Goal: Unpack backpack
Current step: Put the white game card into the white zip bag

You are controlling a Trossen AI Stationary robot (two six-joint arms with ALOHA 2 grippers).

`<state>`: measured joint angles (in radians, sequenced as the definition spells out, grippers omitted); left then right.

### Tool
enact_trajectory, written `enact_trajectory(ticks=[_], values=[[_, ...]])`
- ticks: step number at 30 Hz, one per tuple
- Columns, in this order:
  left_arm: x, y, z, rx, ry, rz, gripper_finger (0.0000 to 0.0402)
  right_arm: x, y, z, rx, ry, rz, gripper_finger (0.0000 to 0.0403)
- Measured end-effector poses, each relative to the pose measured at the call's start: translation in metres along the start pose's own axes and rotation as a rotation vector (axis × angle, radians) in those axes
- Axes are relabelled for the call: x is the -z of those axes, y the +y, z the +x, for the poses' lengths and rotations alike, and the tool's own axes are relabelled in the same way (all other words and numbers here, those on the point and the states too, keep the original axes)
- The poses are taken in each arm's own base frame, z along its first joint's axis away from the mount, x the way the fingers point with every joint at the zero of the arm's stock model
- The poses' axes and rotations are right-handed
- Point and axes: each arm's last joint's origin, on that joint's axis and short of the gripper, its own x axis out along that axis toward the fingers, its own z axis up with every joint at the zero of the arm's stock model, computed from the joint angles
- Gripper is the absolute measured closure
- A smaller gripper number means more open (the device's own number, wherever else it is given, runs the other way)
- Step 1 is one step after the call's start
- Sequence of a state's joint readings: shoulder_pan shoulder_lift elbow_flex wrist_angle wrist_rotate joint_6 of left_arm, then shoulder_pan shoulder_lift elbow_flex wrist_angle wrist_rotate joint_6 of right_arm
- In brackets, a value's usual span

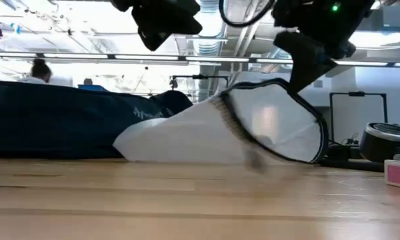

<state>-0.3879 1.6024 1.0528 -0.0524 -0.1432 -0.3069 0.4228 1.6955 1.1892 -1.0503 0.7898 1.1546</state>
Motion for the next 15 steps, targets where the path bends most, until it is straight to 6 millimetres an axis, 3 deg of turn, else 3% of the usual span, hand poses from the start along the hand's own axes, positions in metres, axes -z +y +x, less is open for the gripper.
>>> enact_trajectory(ticks=[9, 15], values=[[-0.007, 0.002, 0.007, -0.042, -0.123, -0.077, 0.029, -0.011, 0.009, 0.008, -0.056, -0.055, 0.099, 0.0403], [-0.011, 0.008, 0.007, -0.108, -0.171, -0.172, 0.026, -0.015, 0.009, 0.012, -0.043, -0.078, 0.091, 0.0403]])
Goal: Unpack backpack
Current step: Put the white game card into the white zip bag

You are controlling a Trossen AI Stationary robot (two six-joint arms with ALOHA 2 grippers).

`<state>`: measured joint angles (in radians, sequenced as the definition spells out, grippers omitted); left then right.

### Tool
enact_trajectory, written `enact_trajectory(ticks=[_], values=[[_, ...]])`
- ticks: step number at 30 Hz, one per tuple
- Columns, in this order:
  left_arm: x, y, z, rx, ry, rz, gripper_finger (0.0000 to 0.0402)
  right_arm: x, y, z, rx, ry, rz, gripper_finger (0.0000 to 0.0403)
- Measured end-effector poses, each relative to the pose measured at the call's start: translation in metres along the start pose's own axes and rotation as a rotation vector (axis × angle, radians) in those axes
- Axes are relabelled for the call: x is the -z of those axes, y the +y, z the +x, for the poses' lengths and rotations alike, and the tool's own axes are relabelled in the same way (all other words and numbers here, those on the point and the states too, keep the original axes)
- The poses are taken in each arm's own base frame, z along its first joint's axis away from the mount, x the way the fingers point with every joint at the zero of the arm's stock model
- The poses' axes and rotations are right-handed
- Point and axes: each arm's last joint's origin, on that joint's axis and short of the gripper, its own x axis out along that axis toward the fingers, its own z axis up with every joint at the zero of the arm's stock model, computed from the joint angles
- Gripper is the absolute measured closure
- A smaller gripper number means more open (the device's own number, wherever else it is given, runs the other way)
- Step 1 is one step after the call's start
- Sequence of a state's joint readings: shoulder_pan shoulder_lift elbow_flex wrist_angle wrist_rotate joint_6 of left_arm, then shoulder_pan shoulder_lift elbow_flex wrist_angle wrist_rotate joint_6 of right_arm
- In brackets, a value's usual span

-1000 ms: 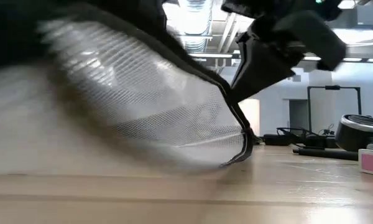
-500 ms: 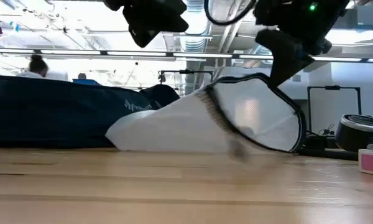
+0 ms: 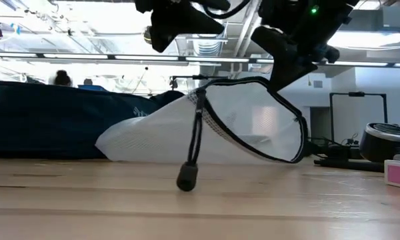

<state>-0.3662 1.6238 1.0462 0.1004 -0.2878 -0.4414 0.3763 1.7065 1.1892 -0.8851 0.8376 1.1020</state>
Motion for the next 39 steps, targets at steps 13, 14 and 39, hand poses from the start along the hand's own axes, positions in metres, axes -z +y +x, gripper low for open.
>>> enact_trajectory(ticks=[13, 14, 39], values=[[0.043, 0.011, 0.051, -0.084, 0.187, -0.23, 0.0178, -0.002, -0.001, 0.002, 0.016, -0.025, -0.007, 0.0403], [0.042, 0.01, 0.053, -0.089, 0.19, -0.233, 0.0175, -0.002, -0.001, 0.001, 0.016, -0.025, -0.006, 0.0403], [-0.004, -0.025, 0.04, -0.46, 0.155, -0.205, 0.019, -0.003, -0.001, 0.003, 0.021, -0.025, -0.018, 0.0403]])
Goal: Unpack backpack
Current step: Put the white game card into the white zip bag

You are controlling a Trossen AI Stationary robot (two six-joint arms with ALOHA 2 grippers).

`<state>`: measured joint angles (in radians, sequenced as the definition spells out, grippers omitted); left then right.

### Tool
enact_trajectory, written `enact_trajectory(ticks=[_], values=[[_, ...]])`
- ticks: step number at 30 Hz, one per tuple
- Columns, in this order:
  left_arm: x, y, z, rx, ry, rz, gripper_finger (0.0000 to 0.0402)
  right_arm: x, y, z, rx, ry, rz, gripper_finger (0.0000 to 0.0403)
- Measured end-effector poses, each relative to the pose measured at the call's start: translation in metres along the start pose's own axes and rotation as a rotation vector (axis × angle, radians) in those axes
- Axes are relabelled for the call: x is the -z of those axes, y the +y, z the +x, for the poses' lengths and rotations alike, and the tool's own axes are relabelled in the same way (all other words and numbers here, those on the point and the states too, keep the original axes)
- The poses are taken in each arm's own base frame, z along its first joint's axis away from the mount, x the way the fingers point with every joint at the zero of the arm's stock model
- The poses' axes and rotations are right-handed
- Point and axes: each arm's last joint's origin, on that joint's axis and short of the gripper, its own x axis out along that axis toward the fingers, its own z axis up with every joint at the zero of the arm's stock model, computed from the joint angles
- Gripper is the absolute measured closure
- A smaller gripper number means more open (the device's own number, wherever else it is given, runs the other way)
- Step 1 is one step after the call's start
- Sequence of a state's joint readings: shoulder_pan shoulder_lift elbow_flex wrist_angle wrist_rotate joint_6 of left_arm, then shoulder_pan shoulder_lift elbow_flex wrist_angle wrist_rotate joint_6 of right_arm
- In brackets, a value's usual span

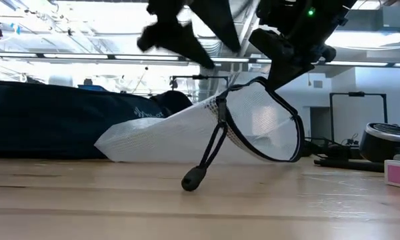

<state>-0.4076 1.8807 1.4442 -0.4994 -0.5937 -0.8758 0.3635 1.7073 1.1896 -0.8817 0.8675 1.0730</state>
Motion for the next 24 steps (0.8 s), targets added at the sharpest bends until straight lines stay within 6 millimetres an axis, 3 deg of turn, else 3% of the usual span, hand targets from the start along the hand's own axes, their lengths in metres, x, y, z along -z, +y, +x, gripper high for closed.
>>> enact_trajectory(ticks=[6, 10, 19, 24], values=[[0.019, -0.023, 0.041, 0.085, 0.112, 0.036, 0.0201, 0.0, -0.001, 0.001, 0.008, 0.002, -0.007, 0.0403], [0.028, -0.025, 0.058, -0.012, 0.182, 0.107, 0.0198, -0.001, -0.001, 0.002, 0.009, 0.001, -0.009, 0.0403], [0.034, -0.011, 0.058, -0.233, 0.212, 0.217, 0.0207, 0.002, 0.0, -0.002, -0.001, -0.002, -0.02, 0.0403], [0.038, 0.0, 0.054, -0.329, 0.263, 0.287, 0.0275, 0.005, 0.003, -0.006, -0.016, -0.001, -0.033, 0.0403]])
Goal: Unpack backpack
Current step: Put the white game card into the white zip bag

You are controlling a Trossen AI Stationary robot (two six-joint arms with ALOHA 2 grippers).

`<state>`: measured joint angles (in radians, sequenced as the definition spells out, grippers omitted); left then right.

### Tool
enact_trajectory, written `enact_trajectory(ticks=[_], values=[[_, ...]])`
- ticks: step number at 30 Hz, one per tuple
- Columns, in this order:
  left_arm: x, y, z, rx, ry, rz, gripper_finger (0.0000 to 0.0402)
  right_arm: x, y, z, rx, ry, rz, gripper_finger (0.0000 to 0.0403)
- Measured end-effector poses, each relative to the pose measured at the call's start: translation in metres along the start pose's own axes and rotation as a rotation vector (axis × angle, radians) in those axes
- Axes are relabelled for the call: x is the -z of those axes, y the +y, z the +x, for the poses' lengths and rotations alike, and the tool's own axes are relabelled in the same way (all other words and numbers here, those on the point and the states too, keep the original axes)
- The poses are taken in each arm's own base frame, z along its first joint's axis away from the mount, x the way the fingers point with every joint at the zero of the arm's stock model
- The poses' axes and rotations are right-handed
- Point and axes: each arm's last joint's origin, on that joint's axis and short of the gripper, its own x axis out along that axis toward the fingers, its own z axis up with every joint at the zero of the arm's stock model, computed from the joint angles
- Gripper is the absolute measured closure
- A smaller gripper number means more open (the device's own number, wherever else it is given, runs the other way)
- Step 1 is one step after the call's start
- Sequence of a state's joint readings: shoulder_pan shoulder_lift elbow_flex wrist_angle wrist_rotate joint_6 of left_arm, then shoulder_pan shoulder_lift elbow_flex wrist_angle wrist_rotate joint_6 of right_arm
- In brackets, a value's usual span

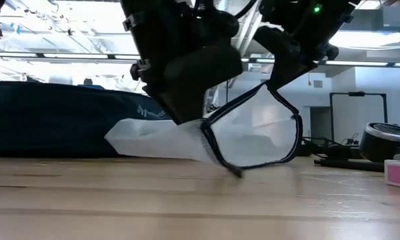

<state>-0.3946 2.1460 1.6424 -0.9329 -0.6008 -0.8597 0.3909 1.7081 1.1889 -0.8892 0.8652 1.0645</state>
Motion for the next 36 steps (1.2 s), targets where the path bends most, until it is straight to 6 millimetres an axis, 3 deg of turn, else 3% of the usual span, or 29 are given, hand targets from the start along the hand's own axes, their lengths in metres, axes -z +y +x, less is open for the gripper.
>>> enact_trajectory(ticks=[4, 6, 11, 19, 23, 30, 36], values=[[-0.001, -0.002, 0.0, 0.033, 0.01, 0.072, 0.0371, 0.004, 0.001, -0.004, -0.014, 0.016, -0.043, 0.0403], [-0.003, -0.003, -0.003, 0.072, 0.002, 0.087, 0.0391, 0.005, 0.002, -0.006, -0.03, 0.036, -0.076, 0.04], [-0.014, -0.003, -0.017, 0.171, -0.045, 0.07, 0.04, 0.002, -0.005, -0.025, -0.142, 0.101, -0.095, 0.0358], [-0.033, 0.019, -0.043, 0.225, -0.1, 0.033, 0.0401, -0.013, -0.042, -0.089, -0.363, 0.013, -0.026, 0.027], [-0.038, 0.033, -0.049, 0.212, -0.079, 0.034, 0.0401, -0.012, -0.06, -0.118, -0.482, -0.025, -0.034, 0.0244], [-0.045, 0.045, -0.056, 0.407, 0.046, 0.09, 0.0401, 0.017, -0.063, -0.16, -0.674, 0.027, -0.052, 0.0238], [-0.042, 0.046, -0.066, 0.469, 0.055, 0.207, 0.0401, 0.05, -0.047, -0.175, -0.7, 0.135, 0.054, 0.0247]])
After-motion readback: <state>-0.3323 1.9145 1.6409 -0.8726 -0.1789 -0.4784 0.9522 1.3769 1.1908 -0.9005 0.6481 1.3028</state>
